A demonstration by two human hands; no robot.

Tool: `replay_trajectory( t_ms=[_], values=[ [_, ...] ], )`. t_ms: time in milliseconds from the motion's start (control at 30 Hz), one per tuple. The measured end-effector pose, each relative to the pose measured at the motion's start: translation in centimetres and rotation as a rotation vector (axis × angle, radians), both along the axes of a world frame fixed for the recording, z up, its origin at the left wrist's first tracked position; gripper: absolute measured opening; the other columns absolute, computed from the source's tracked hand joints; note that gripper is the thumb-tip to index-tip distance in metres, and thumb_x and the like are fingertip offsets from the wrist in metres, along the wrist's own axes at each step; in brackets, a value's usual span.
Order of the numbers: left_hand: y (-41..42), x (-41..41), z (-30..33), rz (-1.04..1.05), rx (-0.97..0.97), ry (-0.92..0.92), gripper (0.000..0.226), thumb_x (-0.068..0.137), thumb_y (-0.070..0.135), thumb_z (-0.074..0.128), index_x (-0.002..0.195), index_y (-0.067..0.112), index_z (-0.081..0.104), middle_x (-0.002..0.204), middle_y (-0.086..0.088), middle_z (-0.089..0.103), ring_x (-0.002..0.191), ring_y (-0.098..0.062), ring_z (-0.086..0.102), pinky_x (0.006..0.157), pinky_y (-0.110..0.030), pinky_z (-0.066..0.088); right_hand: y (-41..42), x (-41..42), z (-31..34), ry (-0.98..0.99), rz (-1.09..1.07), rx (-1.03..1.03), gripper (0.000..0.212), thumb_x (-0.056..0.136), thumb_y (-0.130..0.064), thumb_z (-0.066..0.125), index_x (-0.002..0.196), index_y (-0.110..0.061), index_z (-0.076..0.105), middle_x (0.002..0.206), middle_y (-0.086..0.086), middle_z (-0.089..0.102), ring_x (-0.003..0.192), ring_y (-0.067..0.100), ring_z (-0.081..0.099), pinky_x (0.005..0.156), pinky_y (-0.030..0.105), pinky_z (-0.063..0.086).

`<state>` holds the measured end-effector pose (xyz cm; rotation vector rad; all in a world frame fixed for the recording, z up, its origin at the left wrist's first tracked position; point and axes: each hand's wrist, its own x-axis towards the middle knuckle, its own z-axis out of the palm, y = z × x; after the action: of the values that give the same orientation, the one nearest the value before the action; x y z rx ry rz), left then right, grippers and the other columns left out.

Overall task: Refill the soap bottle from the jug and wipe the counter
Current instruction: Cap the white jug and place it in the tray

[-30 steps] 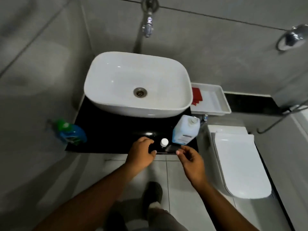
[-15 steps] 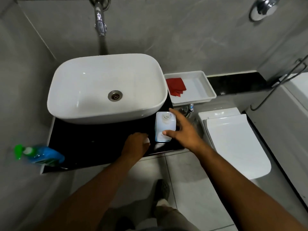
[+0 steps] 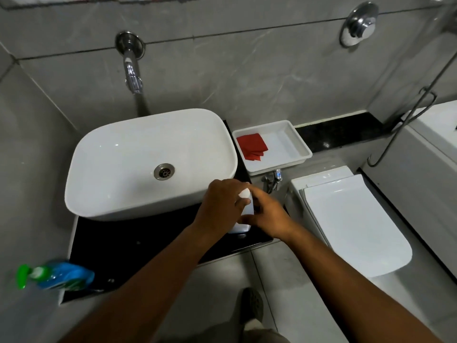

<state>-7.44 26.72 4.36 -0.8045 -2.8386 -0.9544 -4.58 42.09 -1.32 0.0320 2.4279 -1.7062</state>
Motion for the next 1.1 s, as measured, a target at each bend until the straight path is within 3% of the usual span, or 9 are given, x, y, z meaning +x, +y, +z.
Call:
replay_trajectory(
  t_ms=[167,367,467,600,700,767,833,967,1100],
  values=[
    [-0.7,0.1,-0.5,0.028,0.042,-0.055,0.036,0.085,0.021,0.067,0.120,0.018,0.062,0.117,-0.004,0.068,0.105,-0.019,0.062,0.090,-0.019,0.039,0.0,-0.2,0.0,0.037,0.017,0.002,0.072,0.070,-0.018,0.083,0.127,-0.040,0.046,0.123,-0.008,0.058,0.110,0.008,0.058,0.081,0.019,0.054],
    [-0.8,0.0,-0.4,0.074,-0.041,0.030,0.037,0.081,0.041,0.069,0.111,0.019,0.063,0.104,-0.003,0.070,0.093,-0.019,0.061,0.081,-0.031,0.052,-0.1,-0.5,-0.2,0.034,0.027,0.058,0.070,0.071,-0.023,0.082,0.127,-0.040,0.044,0.124,-0.008,0.057,0.112,0.012,0.057,0.088,0.029,0.054],
    [-0.8,-0.1,-0.4,0.174,-0.079,0.101,0.043,0.074,0.053,0.070,0.097,0.018,0.062,0.091,0.000,0.067,0.084,-0.015,0.054,0.071,-0.026,0.044,-0.1,-0.6,-0.3,0.031,0.031,0.081,0.070,0.071,-0.024,0.082,0.127,-0.041,0.043,0.123,-0.008,0.056,0.110,0.011,0.057,0.084,0.025,0.054],
    [-1.0,-0.6,-0.4,-0.052,-0.063,0.035,0.035,0.082,0.024,0.070,0.115,0.018,0.062,0.116,-0.003,0.064,0.105,-0.020,0.057,0.090,-0.029,0.043,-0.1,-0.5,-0.2,0.023,0.023,0.031,0.072,0.069,-0.021,0.083,0.124,-0.045,0.043,0.122,-0.010,0.057,0.108,0.007,0.058,0.082,0.022,0.055],
    [-2.1,-0.8,-0.4,-0.170,-0.064,-0.065,0.068,0.078,0.019,0.068,0.139,0.027,0.040,0.143,0.002,0.047,0.125,-0.021,0.046,0.104,-0.038,0.039,-0.2,-0.4,0.0,0.020,0.021,0.019,0.077,0.069,-0.020,0.083,0.130,-0.041,0.041,0.126,-0.007,0.056,0.111,0.010,0.058,0.088,0.029,0.054],
    [-2.4,-0.7,-0.3,-0.030,-0.085,-0.036,0.076,0.074,0.045,0.070,0.139,0.027,0.034,0.139,0.001,0.048,0.121,-0.019,0.046,0.099,-0.037,0.040,-0.2,-0.4,0.0,0.019,0.029,0.038,0.075,0.071,-0.021,0.082,0.130,-0.040,0.041,0.128,-0.004,0.053,0.115,0.014,0.055,0.090,0.032,0.054],
    [-2.1,-1.0,-0.1,0.103,-0.126,0.021,0.064,0.072,0.062,0.065,0.119,0.020,0.052,0.116,-0.002,0.059,0.102,-0.018,0.054,0.085,-0.034,0.047,-0.1,-0.4,0.0,0.014,0.030,0.056,0.073,0.072,-0.021,0.081,0.130,-0.039,0.040,0.128,-0.003,0.051,0.114,0.016,0.054,0.086,0.027,0.053],
    [-1.6,-1.8,0.8,-0.084,-0.236,0.001,0.038,0.079,0.040,0.066,0.110,0.017,0.064,0.107,-0.005,0.067,0.097,-0.022,0.061,0.082,-0.036,0.051,0.0,-0.2,0.2,0.005,0.020,0.036,0.072,0.070,-0.020,0.082,0.121,-0.051,0.042,0.124,-0.008,0.052,0.111,0.012,0.055,0.081,0.020,0.052],
    [-2.5,-2.2,1.7,-0.141,-0.288,0.003,0.060,0.079,0.037,0.066,0.134,0.025,0.047,0.127,-0.003,0.060,0.112,-0.026,0.054,0.093,-0.040,0.046,-0.2,-0.2,0.3,-0.002,0.014,0.025,0.074,0.070,-0.018,0.082,0.124,-0.049,0.042,0.126,-0.009,0.052,0.112,0.011,0.054,0.084,0.023,0.053]
  ],
)
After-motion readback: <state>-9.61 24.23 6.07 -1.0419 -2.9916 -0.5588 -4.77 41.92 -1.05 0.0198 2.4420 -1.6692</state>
